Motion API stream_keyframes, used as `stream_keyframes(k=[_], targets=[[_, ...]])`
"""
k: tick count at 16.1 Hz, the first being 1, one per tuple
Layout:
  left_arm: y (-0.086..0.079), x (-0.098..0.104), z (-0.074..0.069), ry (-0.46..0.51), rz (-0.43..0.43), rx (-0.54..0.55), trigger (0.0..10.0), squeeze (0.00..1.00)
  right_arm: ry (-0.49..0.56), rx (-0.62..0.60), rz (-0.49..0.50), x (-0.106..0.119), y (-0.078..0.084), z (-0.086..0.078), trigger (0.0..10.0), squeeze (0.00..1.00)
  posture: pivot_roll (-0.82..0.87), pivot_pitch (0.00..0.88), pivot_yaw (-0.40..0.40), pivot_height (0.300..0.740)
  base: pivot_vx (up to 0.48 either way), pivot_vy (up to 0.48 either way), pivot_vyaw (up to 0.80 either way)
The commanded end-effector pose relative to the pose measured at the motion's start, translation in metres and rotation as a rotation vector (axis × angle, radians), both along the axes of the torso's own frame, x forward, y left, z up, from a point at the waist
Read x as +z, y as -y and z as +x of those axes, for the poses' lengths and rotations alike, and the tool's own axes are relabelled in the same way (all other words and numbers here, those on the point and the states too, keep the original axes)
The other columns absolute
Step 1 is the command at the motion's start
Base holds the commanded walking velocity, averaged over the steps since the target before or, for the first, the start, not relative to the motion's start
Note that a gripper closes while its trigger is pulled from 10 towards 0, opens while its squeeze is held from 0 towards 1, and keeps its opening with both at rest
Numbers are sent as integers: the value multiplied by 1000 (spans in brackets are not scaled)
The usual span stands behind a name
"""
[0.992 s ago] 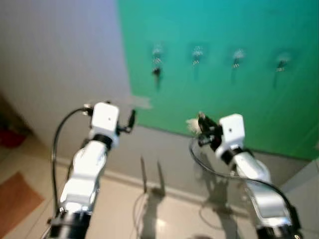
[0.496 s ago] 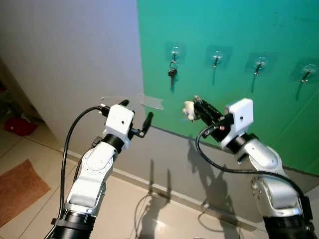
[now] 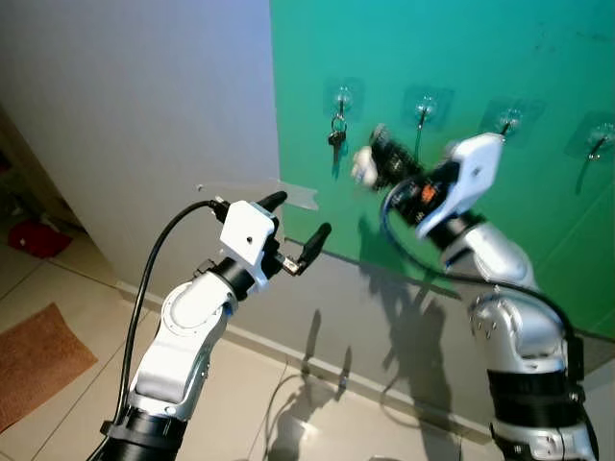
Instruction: Hang keys on a hook
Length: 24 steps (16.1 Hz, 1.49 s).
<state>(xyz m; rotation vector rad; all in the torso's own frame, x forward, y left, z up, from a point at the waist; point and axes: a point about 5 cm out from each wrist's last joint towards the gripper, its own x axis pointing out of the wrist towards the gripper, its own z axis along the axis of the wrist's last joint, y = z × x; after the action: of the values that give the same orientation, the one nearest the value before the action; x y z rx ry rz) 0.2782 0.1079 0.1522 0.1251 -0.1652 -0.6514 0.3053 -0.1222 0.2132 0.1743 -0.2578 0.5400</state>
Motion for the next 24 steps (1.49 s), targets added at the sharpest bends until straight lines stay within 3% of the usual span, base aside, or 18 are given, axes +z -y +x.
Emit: stream_keyframes(k=[1,5,8,10,24], targets=[[1,1,-1,-3,4,-13,10000,0,8,-42,46,5,5,2,10000,0,-102,0,12,740,0,0,0],[0,1,-2,-18,7,-41,10000,0,27,-141,149,11,21,2,10000,0,-108,0,25,740,0,0,0],[1,1,-2,-24,8,-50,10000,0,-13,-194,140,7,26,4,10000,0,-107,0,30,740,0,0,0],[0,0,-3,-27,8,-53,10000,0,-89,-212,81,-5,26,8,10000,0,-107,0,30,740,0,0,0],[4,0,-2,-34,5,-74,10000,0,-77,-121,185,1,24,-6,10000,0,-120,0,39,740,0,0,0]])
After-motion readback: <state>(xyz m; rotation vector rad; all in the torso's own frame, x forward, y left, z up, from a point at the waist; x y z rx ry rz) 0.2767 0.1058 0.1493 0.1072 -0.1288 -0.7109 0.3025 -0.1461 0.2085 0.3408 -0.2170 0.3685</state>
